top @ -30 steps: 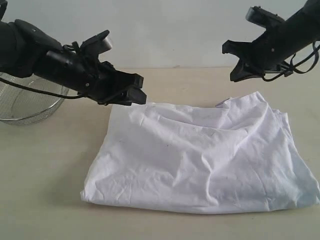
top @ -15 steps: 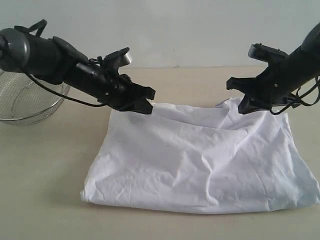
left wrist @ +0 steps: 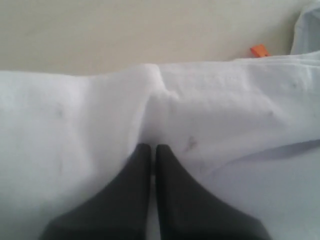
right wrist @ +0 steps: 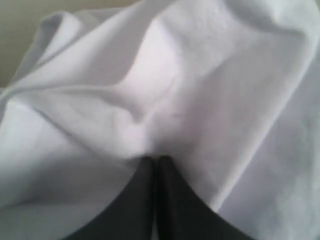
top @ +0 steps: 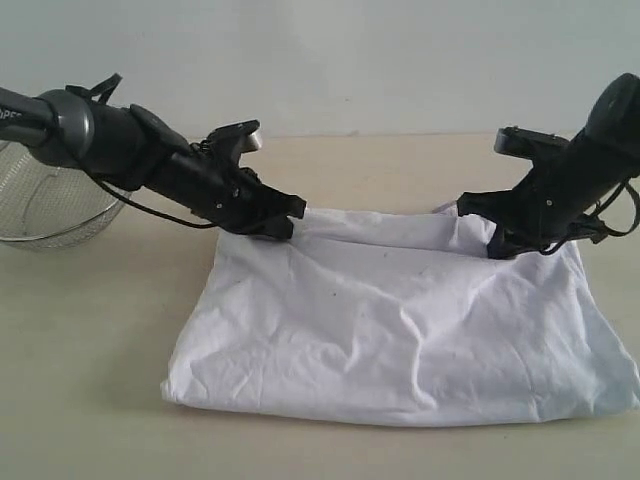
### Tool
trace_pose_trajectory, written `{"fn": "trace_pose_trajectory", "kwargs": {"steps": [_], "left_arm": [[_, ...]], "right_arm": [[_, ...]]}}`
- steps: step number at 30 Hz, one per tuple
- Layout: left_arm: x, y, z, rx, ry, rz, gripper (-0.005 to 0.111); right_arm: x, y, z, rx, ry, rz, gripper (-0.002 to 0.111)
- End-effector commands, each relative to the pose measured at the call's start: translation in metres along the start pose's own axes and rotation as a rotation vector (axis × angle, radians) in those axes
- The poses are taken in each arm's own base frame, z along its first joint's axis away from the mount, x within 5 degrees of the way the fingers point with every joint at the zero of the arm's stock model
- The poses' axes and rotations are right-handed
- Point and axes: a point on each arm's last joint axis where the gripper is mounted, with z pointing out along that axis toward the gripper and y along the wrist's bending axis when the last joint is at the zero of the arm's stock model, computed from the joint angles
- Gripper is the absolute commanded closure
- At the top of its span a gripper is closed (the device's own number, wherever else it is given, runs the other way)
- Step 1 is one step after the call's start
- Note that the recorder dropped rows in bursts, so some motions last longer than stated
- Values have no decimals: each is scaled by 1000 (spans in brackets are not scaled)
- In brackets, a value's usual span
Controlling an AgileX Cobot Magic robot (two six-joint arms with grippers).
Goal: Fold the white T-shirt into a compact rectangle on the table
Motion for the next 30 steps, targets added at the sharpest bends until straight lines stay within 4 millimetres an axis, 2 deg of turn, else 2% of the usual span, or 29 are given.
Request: {"fn": "trace_pose_trajectory", "kwargs": {"steps": [1,6,10,15,19,24,30], "left_arm": [[2,17,0,-37,12,-36,102],[4,18,-1,-25,33,-33,102],[5,16,-4,-18,53,-7,102],[-5,10,-16,-21,22,6,102],[-6,11,-17,-39,7,10,102],[-6,16,-14,-75,-8,11,102],[-6,17,-14,-88,-4,32,102]], "right_arm": [[0,-16,-2,37,10,24,108],[-1,-39,-8,54,19,80,108],[-2,-35,-14,13,15,77,108],[-9,-12,-31,-69,-67,54,108],[-11,10,-33,-119,-92,20,108],[-10,30,-22,-115,-117,-30,108],[-5,48,5,-111,-120,-51,108]]}}
